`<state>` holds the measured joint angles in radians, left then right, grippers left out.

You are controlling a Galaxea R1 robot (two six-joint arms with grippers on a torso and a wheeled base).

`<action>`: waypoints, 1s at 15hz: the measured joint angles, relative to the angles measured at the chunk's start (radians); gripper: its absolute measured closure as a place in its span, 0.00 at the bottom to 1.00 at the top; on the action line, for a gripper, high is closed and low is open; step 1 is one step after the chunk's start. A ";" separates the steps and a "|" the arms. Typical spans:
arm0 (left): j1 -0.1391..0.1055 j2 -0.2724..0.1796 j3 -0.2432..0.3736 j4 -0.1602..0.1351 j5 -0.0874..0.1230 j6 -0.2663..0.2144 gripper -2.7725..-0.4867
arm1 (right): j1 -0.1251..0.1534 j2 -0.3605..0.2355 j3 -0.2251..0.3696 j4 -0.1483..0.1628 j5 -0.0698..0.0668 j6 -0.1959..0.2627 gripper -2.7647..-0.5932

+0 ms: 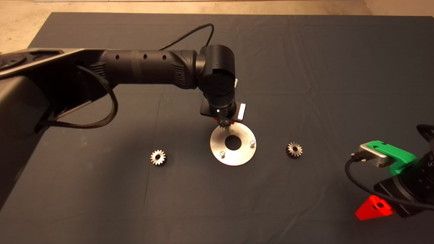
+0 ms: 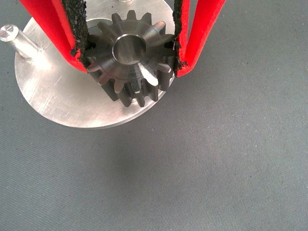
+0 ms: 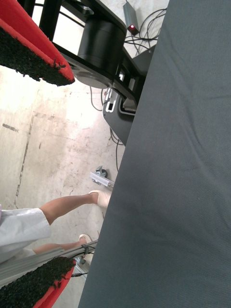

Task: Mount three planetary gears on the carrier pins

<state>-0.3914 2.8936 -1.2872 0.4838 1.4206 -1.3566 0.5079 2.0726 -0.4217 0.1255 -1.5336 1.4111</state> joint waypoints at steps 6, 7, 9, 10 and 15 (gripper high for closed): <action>0.001 0.002 0.000 0.006 0.000 0.000 0.82 | 0.000 0.000 0.000 0.000 0.000 0.000 0.06; 0.001 0.002 0.000 0.010 0.000 0.000 0.82 | 0.000 0.000 0.000 0.000 0.000 0.000 0.05; 0.006 0.002 0.000 0.014 0.000 0.001 0.82 | 0.000 0.000 0.000 0.000 0.000 0.000 0.05; 0.006 0.002 0.000 0.014 0.000 0.001 0.82 | 0.000 0.000 0.000 0.000 0.000 0.000 0.05; 0.006 0.002 0.000 0.014 -0.001 0.005 0.82 | 0.000 0.000 0.000 0.000 0.000 0.000 0.06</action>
<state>-0.3850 2.8960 -1.2877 0.4974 1.4191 -1.3518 0.5079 2.0723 -0.4217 0.1255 -1.5336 1.4111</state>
